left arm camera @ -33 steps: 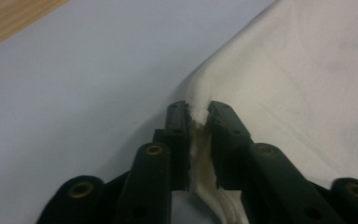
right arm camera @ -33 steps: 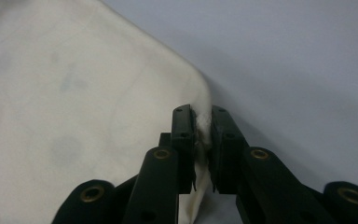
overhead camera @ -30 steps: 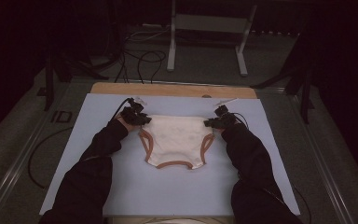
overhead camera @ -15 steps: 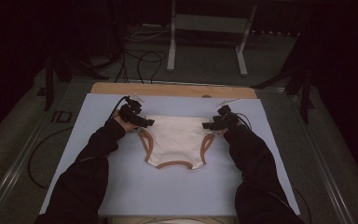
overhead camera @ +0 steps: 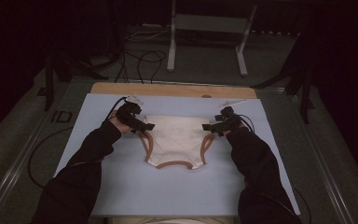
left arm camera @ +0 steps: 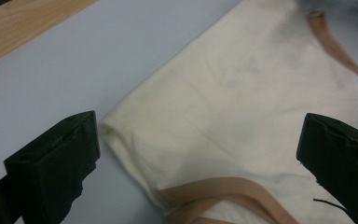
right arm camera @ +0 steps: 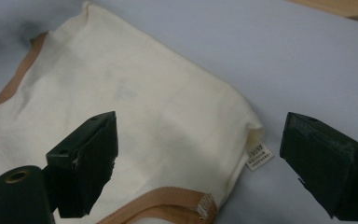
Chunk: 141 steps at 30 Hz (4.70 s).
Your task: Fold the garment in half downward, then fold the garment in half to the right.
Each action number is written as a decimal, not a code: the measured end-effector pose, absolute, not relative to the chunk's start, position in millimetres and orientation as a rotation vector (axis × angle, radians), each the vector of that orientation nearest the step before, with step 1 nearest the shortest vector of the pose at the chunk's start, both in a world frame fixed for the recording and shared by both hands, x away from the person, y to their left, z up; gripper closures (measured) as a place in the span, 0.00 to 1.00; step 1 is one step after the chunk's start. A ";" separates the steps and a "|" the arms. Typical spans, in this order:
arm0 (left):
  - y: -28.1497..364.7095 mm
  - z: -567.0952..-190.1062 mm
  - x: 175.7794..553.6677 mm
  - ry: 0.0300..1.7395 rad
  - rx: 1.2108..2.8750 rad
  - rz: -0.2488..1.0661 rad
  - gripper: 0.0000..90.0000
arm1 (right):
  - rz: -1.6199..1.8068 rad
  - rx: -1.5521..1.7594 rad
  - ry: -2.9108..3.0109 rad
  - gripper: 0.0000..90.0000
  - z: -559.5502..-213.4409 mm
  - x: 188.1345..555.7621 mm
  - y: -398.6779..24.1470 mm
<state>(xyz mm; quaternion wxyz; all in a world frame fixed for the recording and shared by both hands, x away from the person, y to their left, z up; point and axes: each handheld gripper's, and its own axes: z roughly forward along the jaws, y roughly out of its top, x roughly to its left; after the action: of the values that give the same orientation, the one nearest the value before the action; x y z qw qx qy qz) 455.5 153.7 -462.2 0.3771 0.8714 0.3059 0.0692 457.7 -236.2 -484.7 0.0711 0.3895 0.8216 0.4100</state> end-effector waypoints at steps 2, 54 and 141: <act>153.3 -459.0 451.4 0.763 2.223 0.179 0.00 | 1.232 1.151 2.466 0.12 -482.0 455.5 -234.5; 142.7 -449.2 363.6 0.498 2.174 0.164 0.00 | 1.290 0.905 2.533 0.11 -460.0 451.9 -166.1; 119.5 -521.4 350.6 0.387 2.345 0.342 0.94 | 1.190 0.876 2.740 0.15 -491.9 514.1 -9.8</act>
<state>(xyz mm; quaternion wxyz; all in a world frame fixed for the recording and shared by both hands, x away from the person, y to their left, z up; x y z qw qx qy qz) 350.6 119.5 -521.4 0.3620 0.9104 0.1501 0.1330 514.1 -9.8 -491.9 0.0141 0.2814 0.8800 0.3823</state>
